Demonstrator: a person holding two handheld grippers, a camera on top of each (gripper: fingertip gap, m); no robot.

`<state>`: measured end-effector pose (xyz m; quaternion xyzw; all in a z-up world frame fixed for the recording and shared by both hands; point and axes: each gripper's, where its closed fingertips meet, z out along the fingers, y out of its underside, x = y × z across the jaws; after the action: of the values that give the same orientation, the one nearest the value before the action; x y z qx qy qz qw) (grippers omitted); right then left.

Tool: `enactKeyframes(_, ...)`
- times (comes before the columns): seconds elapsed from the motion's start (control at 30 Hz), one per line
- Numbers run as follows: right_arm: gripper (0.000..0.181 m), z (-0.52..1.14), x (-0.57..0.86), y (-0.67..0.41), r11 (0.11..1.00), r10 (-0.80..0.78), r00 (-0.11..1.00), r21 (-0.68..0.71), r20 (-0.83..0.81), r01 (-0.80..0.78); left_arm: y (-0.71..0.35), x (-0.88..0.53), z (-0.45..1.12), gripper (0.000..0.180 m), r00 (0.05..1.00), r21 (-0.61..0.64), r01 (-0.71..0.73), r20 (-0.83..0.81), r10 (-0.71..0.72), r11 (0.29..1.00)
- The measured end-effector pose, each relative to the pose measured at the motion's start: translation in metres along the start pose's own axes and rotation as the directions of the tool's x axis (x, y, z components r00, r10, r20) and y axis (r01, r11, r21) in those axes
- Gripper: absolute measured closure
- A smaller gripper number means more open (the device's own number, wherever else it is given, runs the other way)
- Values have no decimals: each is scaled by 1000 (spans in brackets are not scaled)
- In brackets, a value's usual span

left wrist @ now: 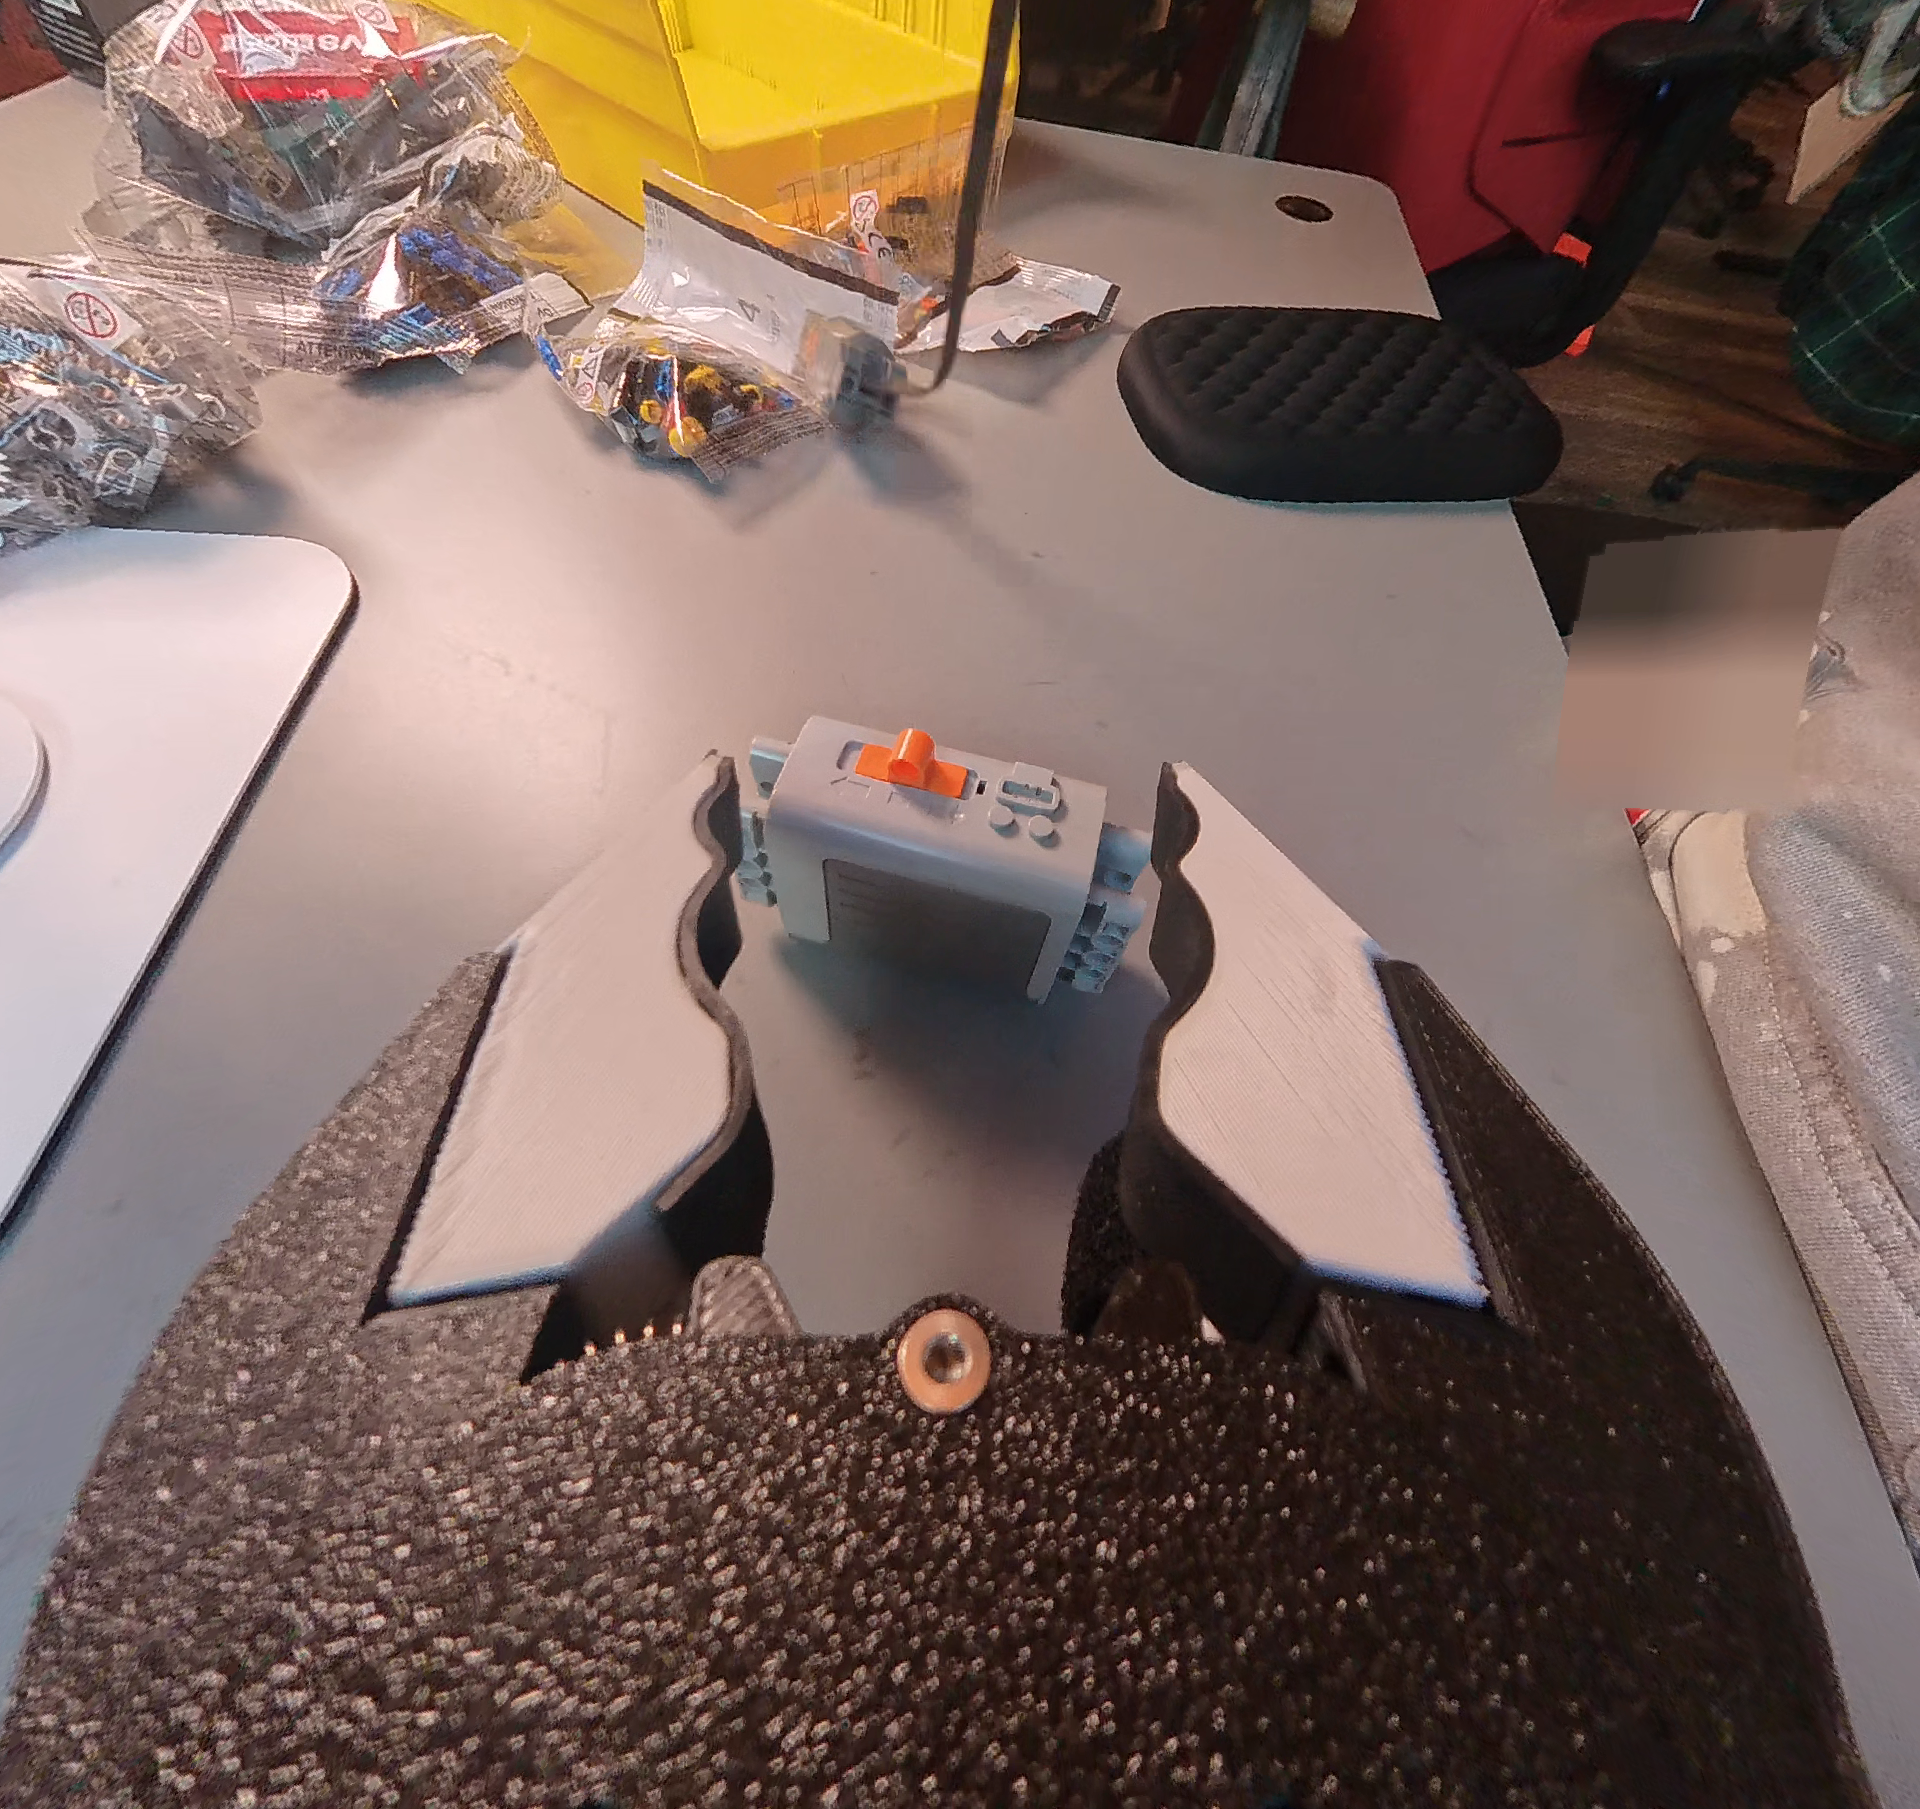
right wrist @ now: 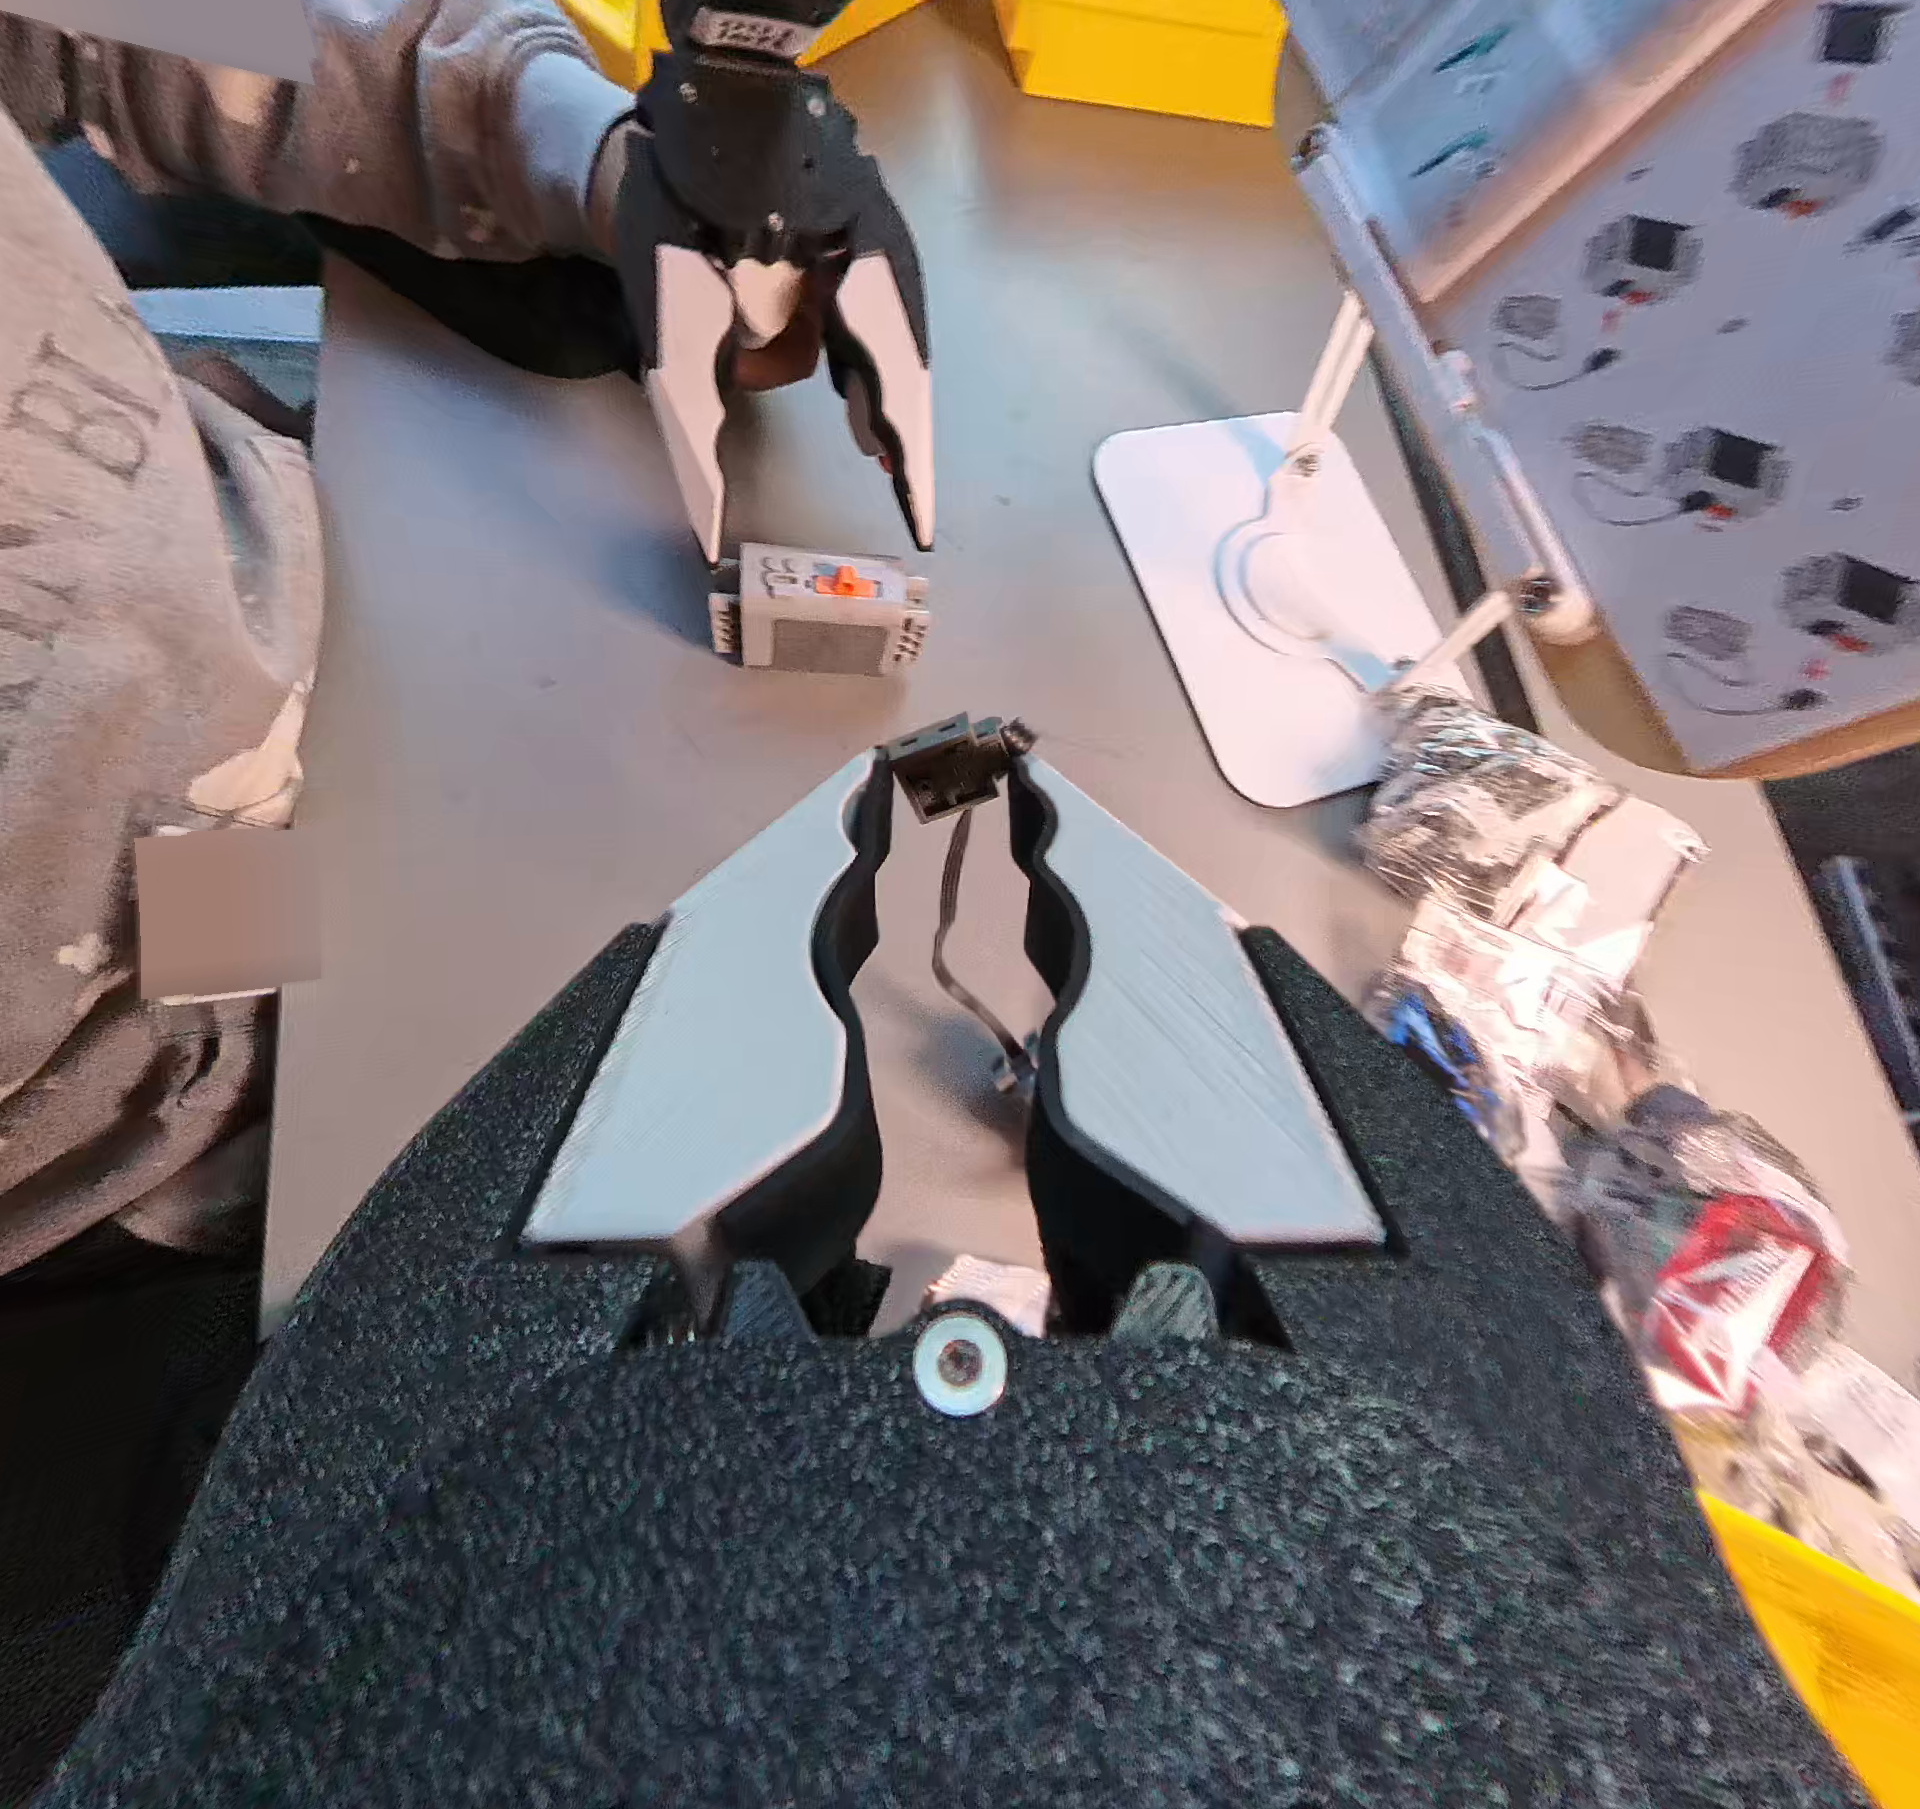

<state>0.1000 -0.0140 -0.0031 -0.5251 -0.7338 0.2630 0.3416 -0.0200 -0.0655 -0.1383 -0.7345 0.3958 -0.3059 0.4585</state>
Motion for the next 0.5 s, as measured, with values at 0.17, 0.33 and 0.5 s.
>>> enactKeyframes(0.17,159,45,-35,14,999,11,986,-33,166,-5,-8,7,-1,109,1000,34,-13,-23,14,999)
enactKeyframes(0.33,159,85,-70,29,994,-19,949,-96,313,51,-22,23,4,119,997,80,-58,-46,62,995)
enactKeyframes(0.5,159,107,-90,25,983,-124,914,-81,386,167,-37,46,18,144,991,89,-100,-85,108,991)
